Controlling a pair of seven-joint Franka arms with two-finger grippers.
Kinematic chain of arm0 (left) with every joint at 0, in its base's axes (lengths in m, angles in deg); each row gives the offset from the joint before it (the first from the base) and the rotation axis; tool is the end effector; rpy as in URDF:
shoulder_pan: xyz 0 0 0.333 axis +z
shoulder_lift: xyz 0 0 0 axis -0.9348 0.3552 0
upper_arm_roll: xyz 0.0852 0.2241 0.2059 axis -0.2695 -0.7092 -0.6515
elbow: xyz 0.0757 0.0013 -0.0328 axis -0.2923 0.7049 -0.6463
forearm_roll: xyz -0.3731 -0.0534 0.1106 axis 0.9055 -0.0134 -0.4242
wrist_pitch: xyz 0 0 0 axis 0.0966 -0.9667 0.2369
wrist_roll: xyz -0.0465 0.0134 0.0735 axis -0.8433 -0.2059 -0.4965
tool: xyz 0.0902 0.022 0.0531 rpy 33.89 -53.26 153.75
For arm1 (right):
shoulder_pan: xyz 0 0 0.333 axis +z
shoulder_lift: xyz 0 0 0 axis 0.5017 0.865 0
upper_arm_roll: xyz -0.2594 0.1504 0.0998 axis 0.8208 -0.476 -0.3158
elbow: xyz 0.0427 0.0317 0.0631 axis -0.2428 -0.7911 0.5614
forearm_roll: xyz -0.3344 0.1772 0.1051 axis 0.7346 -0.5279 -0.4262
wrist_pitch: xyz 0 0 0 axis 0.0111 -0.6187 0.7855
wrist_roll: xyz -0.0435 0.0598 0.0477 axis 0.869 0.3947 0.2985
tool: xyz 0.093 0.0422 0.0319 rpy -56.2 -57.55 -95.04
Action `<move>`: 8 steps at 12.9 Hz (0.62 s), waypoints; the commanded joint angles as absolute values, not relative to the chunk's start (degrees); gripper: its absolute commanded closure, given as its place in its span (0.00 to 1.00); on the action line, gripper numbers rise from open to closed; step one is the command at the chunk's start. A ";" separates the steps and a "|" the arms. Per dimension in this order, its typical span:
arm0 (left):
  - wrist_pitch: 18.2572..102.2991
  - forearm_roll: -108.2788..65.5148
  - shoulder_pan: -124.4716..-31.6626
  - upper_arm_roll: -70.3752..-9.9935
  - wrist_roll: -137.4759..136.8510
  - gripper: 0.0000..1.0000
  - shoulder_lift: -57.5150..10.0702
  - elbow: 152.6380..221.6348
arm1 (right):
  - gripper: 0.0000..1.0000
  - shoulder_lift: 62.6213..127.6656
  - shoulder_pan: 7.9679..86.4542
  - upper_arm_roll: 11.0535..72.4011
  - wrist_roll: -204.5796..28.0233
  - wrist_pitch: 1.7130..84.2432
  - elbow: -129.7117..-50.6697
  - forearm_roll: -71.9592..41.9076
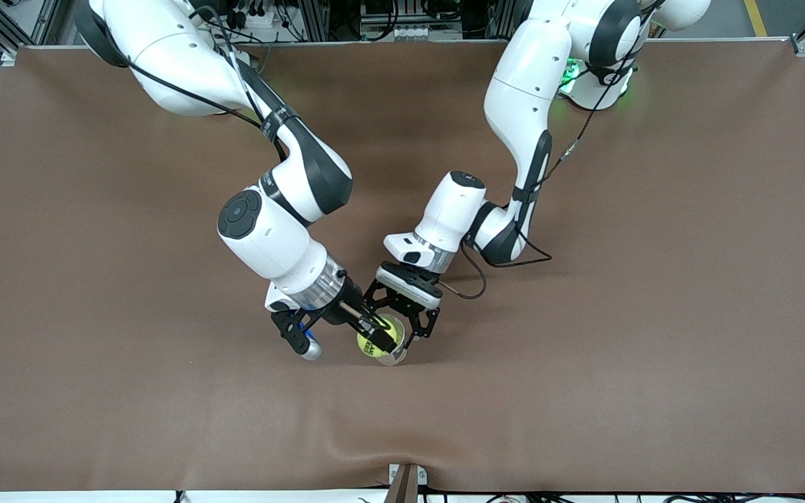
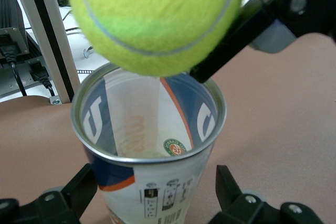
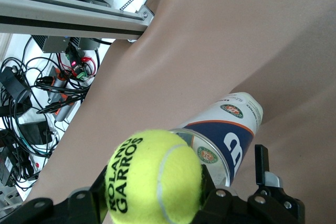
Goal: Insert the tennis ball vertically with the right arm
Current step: 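Push the second ball down into the can with the right gripper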
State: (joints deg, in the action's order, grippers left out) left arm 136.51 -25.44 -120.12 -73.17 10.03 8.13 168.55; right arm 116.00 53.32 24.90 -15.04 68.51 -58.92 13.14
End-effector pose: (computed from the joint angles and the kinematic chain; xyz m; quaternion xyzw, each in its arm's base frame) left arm 0.5845 -0.4977 0.2268 0.8551 -0.2073 0.4477 0.1593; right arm 0.6833 0.4073 0.3907 -0.8888 0.3617 -0.0638 0.2742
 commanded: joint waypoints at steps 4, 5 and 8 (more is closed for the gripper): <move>136.74 -24.49 -120.70 -73.98 9.67 0.01 8.58 167.76 | 0.33 115.71 53.84 25.20 -13.90 68.16 -58.84 13.82; 136.74 -24.49 -120.70 -73.98 9.67 0.01 8.49 167.76 | 0.32 115.71 53.84 25.12 -13.90 68.07 -58.84 13.74; 136.74 -24.49 -120.70 -73.98 9.67 0.01 8.49 167.76 | 0.43 115.45 53.67 25.12 -14.08 65.36 -58.76 13.73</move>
State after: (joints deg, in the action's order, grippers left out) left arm 136.52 -25.44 -120.12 -73.17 10.03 8.13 168.54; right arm 115.99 53.42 24.89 -15.04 67.13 -58.91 13.14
